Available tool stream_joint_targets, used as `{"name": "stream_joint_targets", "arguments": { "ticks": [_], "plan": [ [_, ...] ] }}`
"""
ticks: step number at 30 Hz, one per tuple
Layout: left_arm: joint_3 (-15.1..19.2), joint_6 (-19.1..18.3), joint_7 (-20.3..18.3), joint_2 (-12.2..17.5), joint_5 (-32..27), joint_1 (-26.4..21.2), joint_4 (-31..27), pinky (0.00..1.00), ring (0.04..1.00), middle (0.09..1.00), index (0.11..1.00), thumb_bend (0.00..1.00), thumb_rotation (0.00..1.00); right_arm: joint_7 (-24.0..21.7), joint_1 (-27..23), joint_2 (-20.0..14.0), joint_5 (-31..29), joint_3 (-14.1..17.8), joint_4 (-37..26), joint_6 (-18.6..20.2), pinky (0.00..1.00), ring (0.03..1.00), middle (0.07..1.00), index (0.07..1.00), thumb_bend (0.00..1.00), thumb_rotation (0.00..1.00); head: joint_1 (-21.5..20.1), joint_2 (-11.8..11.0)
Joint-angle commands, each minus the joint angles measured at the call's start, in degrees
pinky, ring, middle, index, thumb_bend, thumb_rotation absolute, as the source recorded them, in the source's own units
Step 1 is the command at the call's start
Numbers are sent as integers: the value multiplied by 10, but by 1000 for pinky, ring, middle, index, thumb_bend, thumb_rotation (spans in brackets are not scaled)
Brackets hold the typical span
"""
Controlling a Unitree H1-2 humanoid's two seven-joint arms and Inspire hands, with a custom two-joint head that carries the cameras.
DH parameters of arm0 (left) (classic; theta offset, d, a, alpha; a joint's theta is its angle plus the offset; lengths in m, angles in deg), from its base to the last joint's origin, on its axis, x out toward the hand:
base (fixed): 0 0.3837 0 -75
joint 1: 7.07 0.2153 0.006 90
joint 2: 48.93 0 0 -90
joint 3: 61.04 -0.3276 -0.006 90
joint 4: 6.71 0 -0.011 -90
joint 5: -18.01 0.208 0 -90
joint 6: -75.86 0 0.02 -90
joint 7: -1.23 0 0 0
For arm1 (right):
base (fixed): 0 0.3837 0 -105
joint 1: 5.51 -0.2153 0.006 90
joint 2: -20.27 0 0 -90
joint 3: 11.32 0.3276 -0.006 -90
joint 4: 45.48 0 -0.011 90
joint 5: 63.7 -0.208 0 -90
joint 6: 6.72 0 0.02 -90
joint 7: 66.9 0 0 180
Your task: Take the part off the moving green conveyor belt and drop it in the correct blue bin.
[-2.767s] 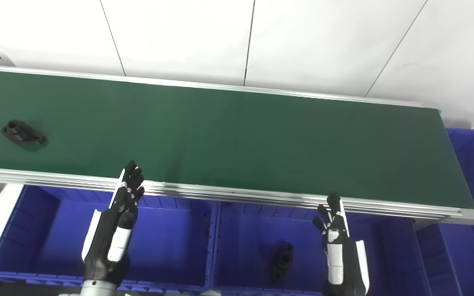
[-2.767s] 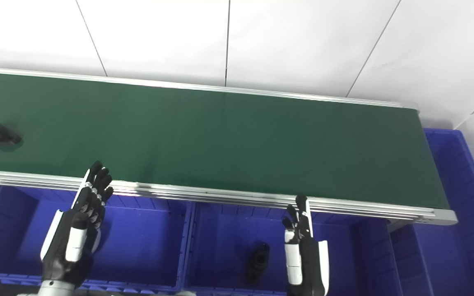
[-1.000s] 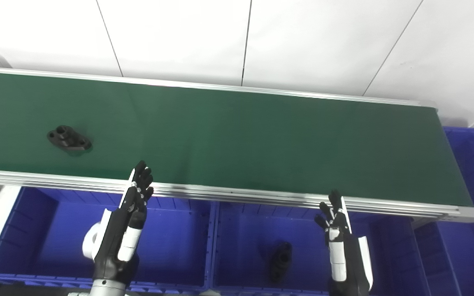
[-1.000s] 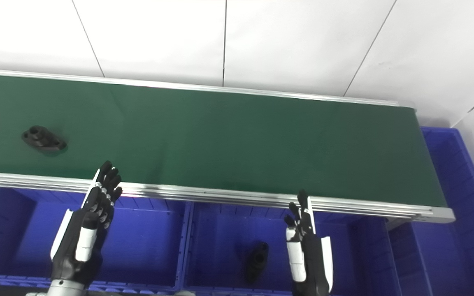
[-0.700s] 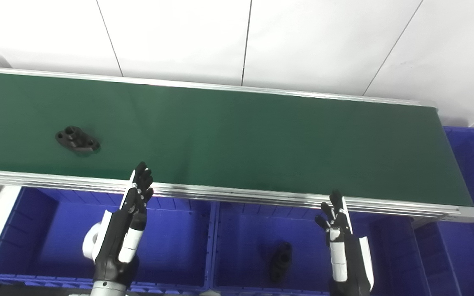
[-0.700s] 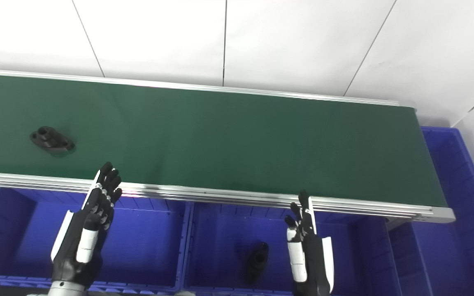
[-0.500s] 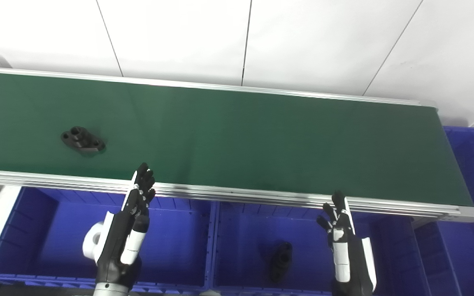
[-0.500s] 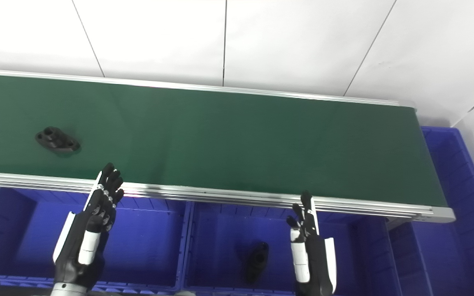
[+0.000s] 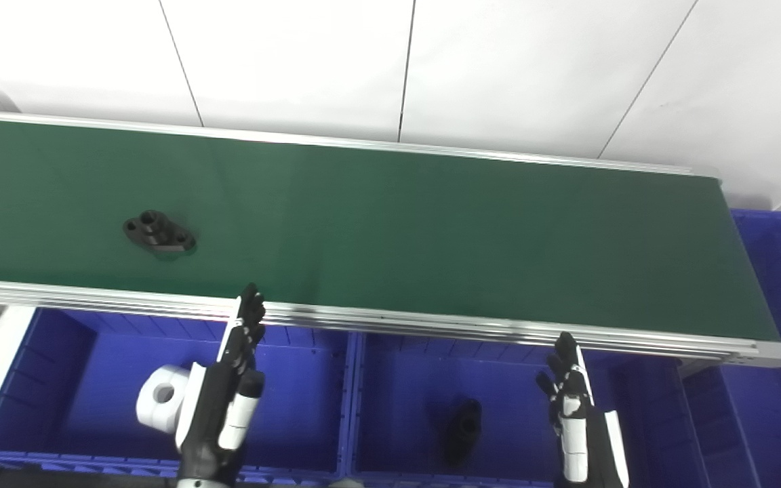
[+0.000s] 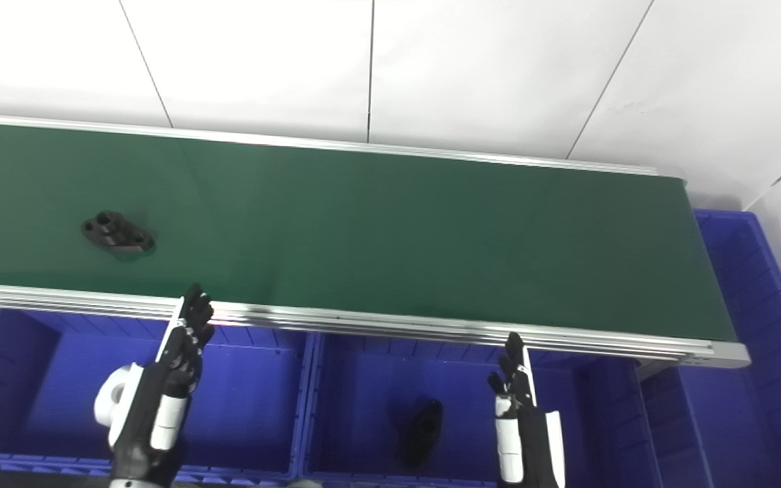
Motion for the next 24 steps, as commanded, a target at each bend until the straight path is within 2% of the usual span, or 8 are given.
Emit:
{"name": "stream_joint_targets", "arguments": {
  "ticks": [1,5,7,10,12,15,17,24],
  "plan": [
    [-5,19,9,-9,10,1,-6,1000,1000,1000,1000,671,965,-6,-4,-5,-11,6,3,-46,938,999,1000,1000,839,1000,13,-9],
    [-12,31,19,-18,20,0,9,999,1000,1000,1000,624,942,-15,-11,-18,-7,14,25,-63,942,991,1000,1000,810,1000,27,-25],
    [-15,31,18,-20,15,-2,15,1000,1000,1000,1000,607,929,-24,-15,-28,-18,14,30,-59,953,998,1000,1000,779,883,33,-29],
    [-20,36,18,-26,8,-5,24,1000,1000,1000,1000,596,902,-32,-22,-36,-29,20,39,-66,956,989,1000,1000,740,789,54,-30],
    [-21,39,22,-31,11,-7,29,1000,1000,1000,1000,628,886,-33,-25,-38,-27,23,45,-74,935,985,1000,1000,710,830,63,-31],
    [-23,47,24,-33,10,-11,37,1000,1000,1000,1000,636,843,-32,-29,-40,-20,27,52,-79,929,993,1000,1000,714,969,73,-31],
    [-24,50,23,-32,6,-13,41,1000,1000,1000,1000,630,839,-34,-34,-42,-19,28,57,-82,931,996,1000,1000,714,979,77,-31],
    [-26,58,20,-31,-8,-18,49,1000,1000,1000,1000,648,808,-40,-42,-45,-16,30,61,-78,973,1000,1000,1000,615,878,81,-26]
  ]
}}
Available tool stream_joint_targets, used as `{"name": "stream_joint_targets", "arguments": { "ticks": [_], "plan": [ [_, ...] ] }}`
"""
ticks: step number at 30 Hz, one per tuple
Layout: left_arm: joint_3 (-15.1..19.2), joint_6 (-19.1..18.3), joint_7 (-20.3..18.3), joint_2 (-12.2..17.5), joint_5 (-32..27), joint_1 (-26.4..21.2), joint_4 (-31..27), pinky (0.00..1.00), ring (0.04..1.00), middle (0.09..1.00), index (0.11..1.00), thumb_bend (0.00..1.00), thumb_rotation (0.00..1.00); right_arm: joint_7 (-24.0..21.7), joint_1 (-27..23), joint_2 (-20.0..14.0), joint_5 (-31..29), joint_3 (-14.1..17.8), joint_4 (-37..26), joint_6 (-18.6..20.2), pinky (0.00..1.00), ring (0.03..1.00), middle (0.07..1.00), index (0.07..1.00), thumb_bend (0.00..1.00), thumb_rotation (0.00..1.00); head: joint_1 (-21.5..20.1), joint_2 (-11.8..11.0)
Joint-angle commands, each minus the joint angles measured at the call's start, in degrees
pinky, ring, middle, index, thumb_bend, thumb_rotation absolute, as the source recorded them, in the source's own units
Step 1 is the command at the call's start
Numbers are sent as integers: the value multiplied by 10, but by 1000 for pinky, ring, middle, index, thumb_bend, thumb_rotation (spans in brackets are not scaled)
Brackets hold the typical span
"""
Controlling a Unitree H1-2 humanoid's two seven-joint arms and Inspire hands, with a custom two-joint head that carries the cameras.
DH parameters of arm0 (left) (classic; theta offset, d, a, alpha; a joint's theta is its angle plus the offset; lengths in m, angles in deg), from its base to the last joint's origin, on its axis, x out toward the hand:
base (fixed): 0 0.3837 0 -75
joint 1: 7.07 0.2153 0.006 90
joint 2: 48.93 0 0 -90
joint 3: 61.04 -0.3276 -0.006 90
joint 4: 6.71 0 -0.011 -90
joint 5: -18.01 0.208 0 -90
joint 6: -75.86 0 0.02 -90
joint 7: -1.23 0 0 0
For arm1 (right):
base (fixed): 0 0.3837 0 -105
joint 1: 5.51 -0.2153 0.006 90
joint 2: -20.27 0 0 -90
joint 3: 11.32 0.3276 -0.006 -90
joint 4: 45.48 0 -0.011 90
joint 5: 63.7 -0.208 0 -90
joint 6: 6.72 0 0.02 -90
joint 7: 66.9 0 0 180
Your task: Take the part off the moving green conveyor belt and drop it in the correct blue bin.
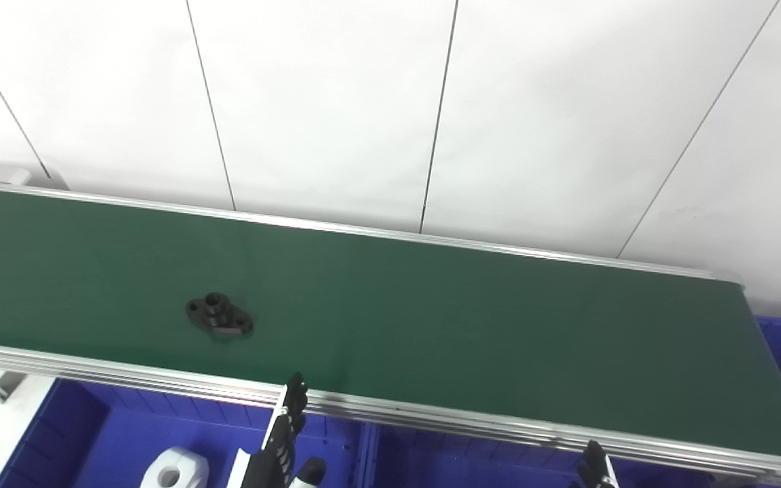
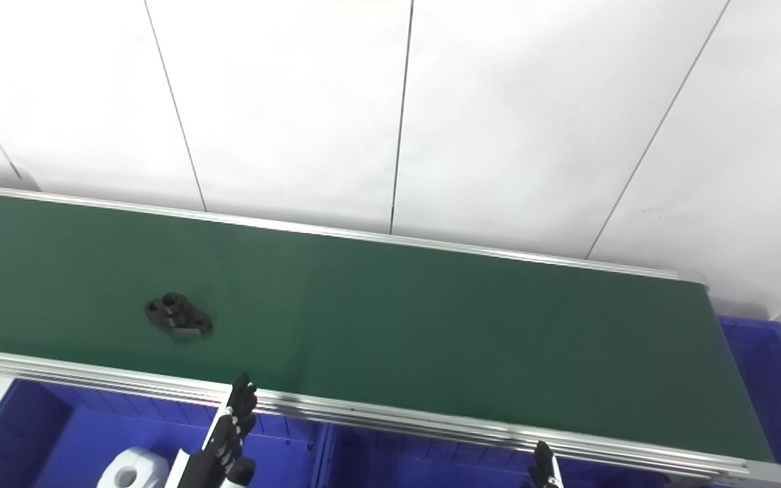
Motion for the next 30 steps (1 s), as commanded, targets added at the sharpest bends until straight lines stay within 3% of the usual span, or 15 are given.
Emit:
{"name": "stream_joint_targets", "arguments": {
  "ticks": [1,6,9,11,14,16,17,20,23,28,30],
  "plan": [
    [-5,28,-2,-3,-10,-4,-8,1000,1000,1000,1000,654,801,-3,-1,-1,0,3,-11,-28,979,1000,1000,1000,621,881,3,4],
    [-9,19,-1,-6,-9,-4,-16,1000,1000,1000,1000,667,790,-7,-2,-2,-3,5,-19,-29,981,1000,1000,1000,679,818,12,19],
    [-11,12,-2,-7,-11,-5,-24,1000,1000,1000,1000,651,779,2,-7,-4,32,7,-19,-57,934,982,1000,1000,696,833,13,25],
    [-12,8,-1,-6,-10,-6,-28,1000,1000,1000,1000,632,772,14,-13,-3,66,11,-17,-87,888,953,1000,1000,664,826,13,31],
    [-10,10,-2,-4,-18,-8,-28,1000,1000,1000,1000,637,757,78,-29,3,172,20,-30,-103,958,961,961,1000,710,779,10,37],
    [-9,7,-4,0,-20,-9,-29,1000,1000,1000,1000,641,752,101,-41,2,214,24,-44,-103,989,990,987,1000,718,737,5,40],
    [-8,6,-4,2,-21,-10,-30,1000,1000,1000,1000,642,748,107,-49,3,230,28,-53,-102,995,990,981,985,720,661,2,43],
    [-6,2,-7,8,-26,-12,-33,1000,1000,1000,1000,651,743,104,-72,6,287,34,-93,-65,990,978,952,934,756,557,-6,49],
    [-5,-9,-7,13,-22,-13,-41,1000,1000,1000,1000,646,759,77,-103,13,333,29,-140,-3,999,971,927,917,783,489,-21,64],
    [-4,-25,-8,20,-12,-11,-59,1000,1000,1000,1000,643,794,14,-168,24,425,11,-193,108,978,959,927,882,846,488,-38,79],
    [-4,-33,-8,21,-12,-9,-66,1000,1000,1000,1000,658,812,-13,-195,23,463,0,-204,138,905,929,900,858,864,464,-41,84]
  ]
}}
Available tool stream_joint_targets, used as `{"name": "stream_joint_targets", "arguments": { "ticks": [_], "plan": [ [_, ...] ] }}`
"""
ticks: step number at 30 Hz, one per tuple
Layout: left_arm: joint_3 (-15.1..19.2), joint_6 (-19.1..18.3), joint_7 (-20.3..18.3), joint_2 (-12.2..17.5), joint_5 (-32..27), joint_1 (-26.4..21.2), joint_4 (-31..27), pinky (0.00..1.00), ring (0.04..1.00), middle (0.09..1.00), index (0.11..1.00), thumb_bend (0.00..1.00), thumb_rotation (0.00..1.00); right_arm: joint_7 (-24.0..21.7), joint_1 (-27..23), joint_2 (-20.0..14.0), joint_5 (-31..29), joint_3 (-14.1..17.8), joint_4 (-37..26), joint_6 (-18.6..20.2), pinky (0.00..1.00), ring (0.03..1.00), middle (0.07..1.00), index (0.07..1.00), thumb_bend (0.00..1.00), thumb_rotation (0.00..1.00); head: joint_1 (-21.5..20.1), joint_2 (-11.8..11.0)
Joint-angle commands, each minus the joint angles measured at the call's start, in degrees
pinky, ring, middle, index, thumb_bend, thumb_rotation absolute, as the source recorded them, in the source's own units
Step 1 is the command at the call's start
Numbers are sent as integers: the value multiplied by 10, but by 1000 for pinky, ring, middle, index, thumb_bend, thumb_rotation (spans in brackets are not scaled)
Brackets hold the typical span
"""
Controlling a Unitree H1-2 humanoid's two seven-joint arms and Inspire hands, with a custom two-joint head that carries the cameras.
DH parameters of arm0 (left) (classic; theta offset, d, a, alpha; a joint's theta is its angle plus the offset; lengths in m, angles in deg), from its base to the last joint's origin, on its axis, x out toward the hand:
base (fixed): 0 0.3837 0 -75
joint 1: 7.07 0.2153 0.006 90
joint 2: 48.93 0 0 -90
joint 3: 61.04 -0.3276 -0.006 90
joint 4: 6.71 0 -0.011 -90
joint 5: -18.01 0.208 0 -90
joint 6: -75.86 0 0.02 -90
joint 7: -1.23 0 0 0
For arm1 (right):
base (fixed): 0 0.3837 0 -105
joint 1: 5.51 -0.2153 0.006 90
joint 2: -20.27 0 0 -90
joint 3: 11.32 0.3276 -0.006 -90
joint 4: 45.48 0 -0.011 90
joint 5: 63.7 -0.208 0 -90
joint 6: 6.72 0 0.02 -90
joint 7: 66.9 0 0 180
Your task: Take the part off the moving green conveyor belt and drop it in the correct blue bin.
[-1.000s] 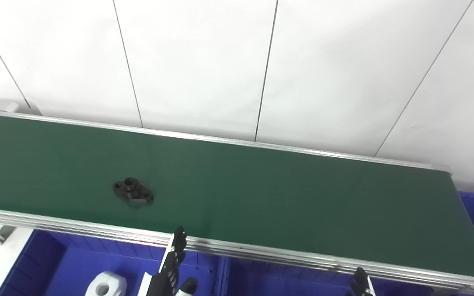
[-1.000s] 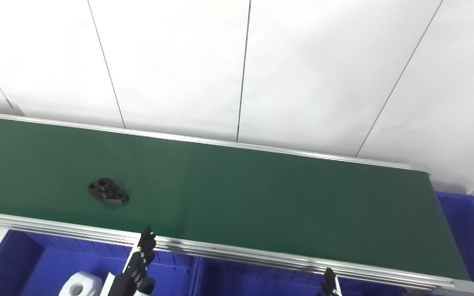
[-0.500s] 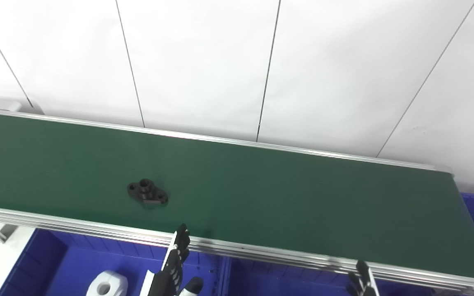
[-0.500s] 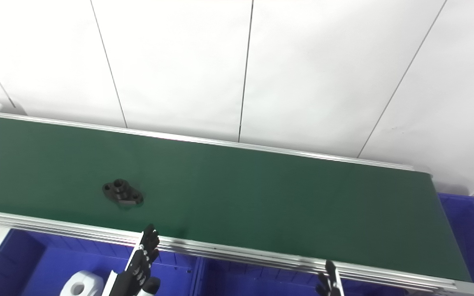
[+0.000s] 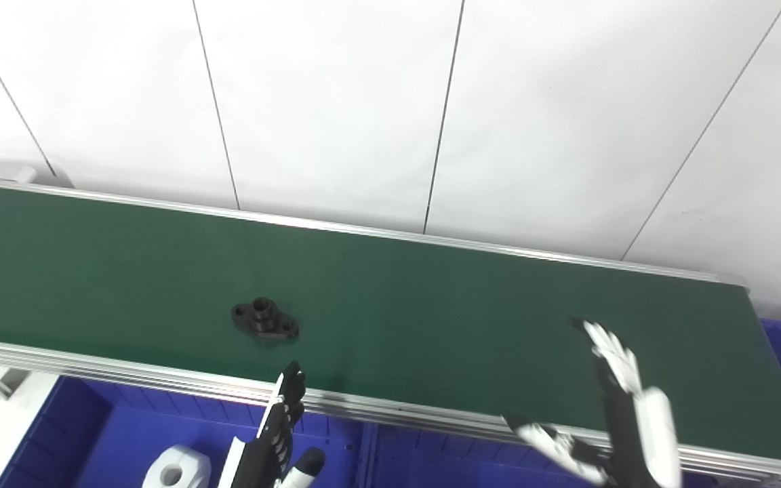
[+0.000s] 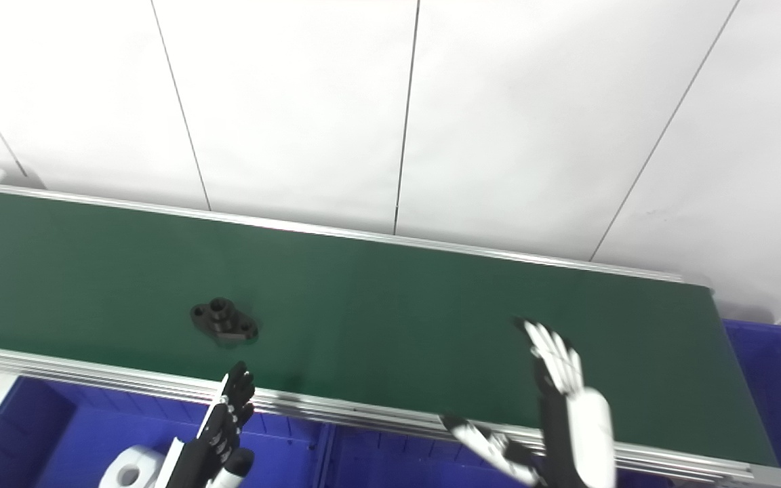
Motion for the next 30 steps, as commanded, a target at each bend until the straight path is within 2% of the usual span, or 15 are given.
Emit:
{"name": "stream_joint_targets", "arguments": {
  "ticks": [1,4,9,14,25,30],
  "plan": [
    [-3,-4,-5,2,9,1,-23,1000,1000,1000,1000,664,818,-35,-32,-2,44,-10,-29,41,858,911,885,850,868,467,-3,4],
    [-5,-10,-3,1,15,2,-28,1000,1000,1000,1000,681,842,-80,-66,-7,90,-28,-28,82,837,896,872,845,880,474,-7,10],
    [-9,-13,-4,0,16,2,-30,1000,1000,1000,1000,679,848,-120,-121,-11,134,-59,11,115,873,905,882,856,889,509,-8,15],
    [-13,-13,0,-4,18,0,-29,1000,1000,1000,1000,688,860,-116,-167,-13,158,-91,64,123,812,870,860,842,909,511,-8,15],
    [-20,-12,4,-16,27,0,-29,998,1000,1000,1000,682,868,-94,-250,1,189,-147,167,148,789,833,828,830,949,494,5,17],
    [-26,-9,1,-20,13,3,-30,1000,1000,1000,1000,660,848,-93,-285,8,207,-179,212,161,783,830,826,832,954,496,10,18]
  ]
}}
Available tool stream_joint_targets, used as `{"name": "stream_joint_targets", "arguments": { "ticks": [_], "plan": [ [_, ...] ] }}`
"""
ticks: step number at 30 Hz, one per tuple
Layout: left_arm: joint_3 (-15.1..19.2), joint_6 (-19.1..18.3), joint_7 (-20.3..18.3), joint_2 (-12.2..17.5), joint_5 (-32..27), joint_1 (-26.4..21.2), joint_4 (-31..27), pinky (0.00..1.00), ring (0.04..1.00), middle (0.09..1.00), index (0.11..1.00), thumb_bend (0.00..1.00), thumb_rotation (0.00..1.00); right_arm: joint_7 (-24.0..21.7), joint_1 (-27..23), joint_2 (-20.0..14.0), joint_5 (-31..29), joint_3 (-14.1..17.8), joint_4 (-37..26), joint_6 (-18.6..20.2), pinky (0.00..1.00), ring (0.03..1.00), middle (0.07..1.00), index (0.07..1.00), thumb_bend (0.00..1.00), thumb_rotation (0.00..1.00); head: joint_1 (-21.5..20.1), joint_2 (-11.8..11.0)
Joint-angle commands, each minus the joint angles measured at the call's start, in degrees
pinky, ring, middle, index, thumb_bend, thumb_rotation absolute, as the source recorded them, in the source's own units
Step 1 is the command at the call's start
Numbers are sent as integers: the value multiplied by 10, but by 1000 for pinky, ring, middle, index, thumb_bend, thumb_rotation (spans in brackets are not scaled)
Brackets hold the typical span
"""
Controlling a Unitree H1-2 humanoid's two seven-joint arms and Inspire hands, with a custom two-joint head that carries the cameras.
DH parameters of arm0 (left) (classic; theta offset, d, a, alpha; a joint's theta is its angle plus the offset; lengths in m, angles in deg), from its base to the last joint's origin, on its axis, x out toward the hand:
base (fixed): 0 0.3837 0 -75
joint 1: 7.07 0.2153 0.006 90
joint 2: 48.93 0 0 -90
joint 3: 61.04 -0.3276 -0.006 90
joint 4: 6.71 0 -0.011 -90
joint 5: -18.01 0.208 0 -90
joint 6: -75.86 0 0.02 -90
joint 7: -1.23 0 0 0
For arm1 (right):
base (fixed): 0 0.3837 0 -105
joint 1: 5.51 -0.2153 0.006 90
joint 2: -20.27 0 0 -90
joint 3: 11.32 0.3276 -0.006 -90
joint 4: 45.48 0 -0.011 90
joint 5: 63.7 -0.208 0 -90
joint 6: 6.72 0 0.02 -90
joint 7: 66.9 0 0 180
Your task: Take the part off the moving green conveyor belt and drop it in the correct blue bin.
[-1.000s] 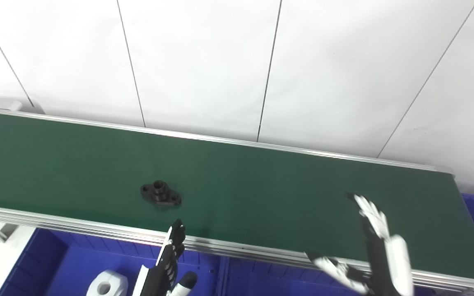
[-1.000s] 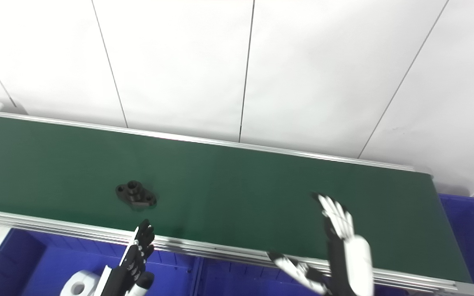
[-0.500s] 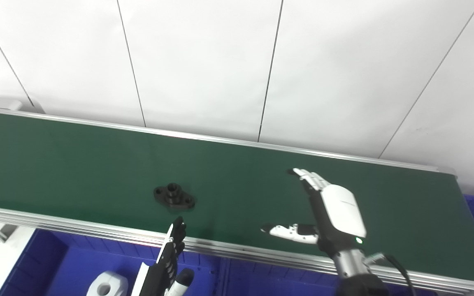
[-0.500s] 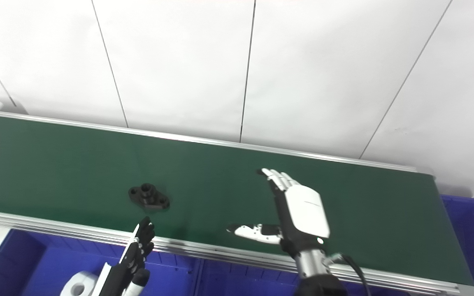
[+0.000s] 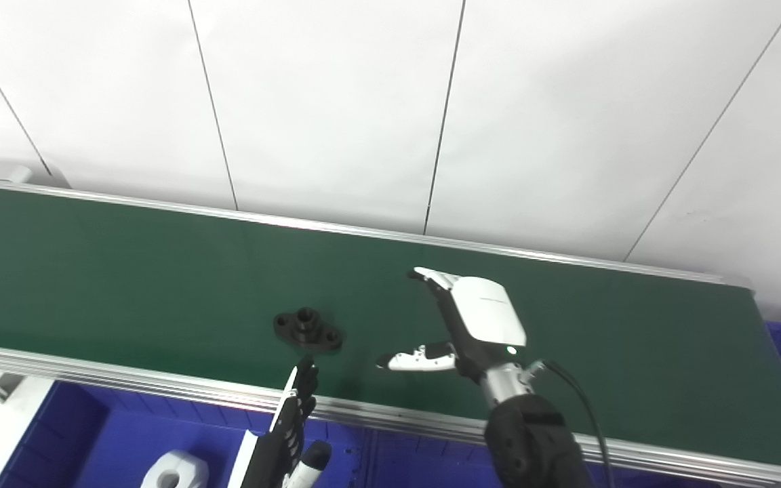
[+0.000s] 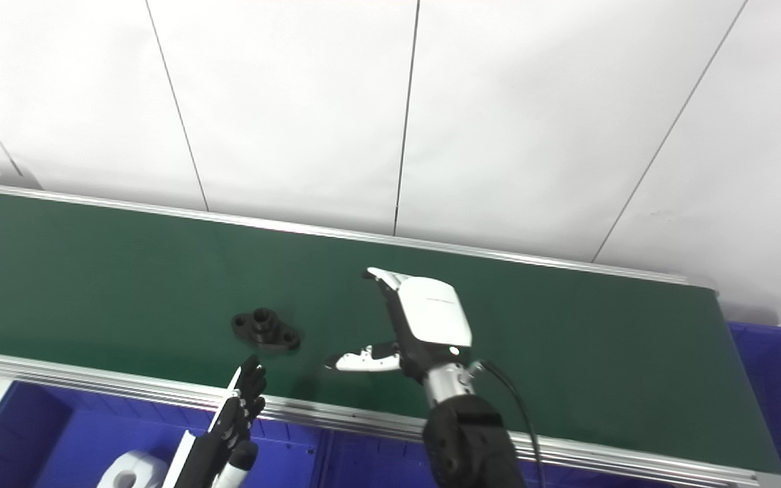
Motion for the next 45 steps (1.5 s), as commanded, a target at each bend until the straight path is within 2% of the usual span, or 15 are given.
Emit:
{"name": "stream_joint_targets", "arguments": {
  "ticks": [1,10,15,18,20,23,24,25,27,28,30,37,45],
  "plan": [
    [-6,10,-1,-10,-8,2,-16,1000,1000,1000,1000,659,838,17,-26,10,6,-10,-3,10,775,826,823,831,955,493,1,1],
    [-17,20,3,-16,-5,10,-18,1000,1000,1000,1000,628,846,28,-57,27,7,-42,64,23,730,817,824,837,938,479,11,6],
    [-23,23,5,-21,-5,13,-19,1000,1000,1000,1000,651,836,43,-70,27,17,-64,102,28,700,800,812,832,946,499,16,8],
    [-26,24,6,-23,-2,16,-21,1000,1000,1000,1000,623,838,51,-76,24,17,-77,119,30,693,786,800,828,941,502,18,10],
    [-28,25,7,-24,2,17,-21,1000,1000,1000,1000,623,843,56,-78,24,17,-84,129,32,612,703,751,815,931,499,19,11],
    [-30,28,9,-27,8,20,-21,1000,1000,1000,1000,633,851,63,-80,23,15,-92,145,37,363,454,624,765,865,473,23,14],
    [-31,29,10,-28,10,21,-22,1000,1000,1000,1000,631,856,70,-80,23,14,-93,153,36,265,352,525,717,799,410,24,15],
    [-33,29,11,-28,11,22,-23,1000,1000,1000,1000,631,856,81,-80,23,12,-95,164,32,253,338,510,709,789,401,24,15],
    [-35,28,13,-30,14,23,-25,1000,1000,1000,1000,634,855,95,-79,21,6,-97,177,28,177,244,370,611,658,288,25,16],
    [-35,28,14,-30,14,24,-25,1000,1000,1000,1000,635,855,101,-78,19,3,-98,184,27,165,228,347,594,636,268,26,16],
    [-37,29,15,-31,12,24,-25,1000,1000,1000,1000,634,856,110,-76,15,2,-102,194,29,119,174,268,505,532,168,26,18],
    [-37,24,18,-33,14,27,-28,1000,1000,1000,1000,632,867,133,-76,1,-9,-111,214,32,99,156,249,483,508,136,23,19],
    [-37,30,21,-33,21,26,-25,1000,1000,1000,1000,605,900,110,-76,-11,-21,-115,200,47,116,174,265,480,507,141,20,21]
  ]
}}
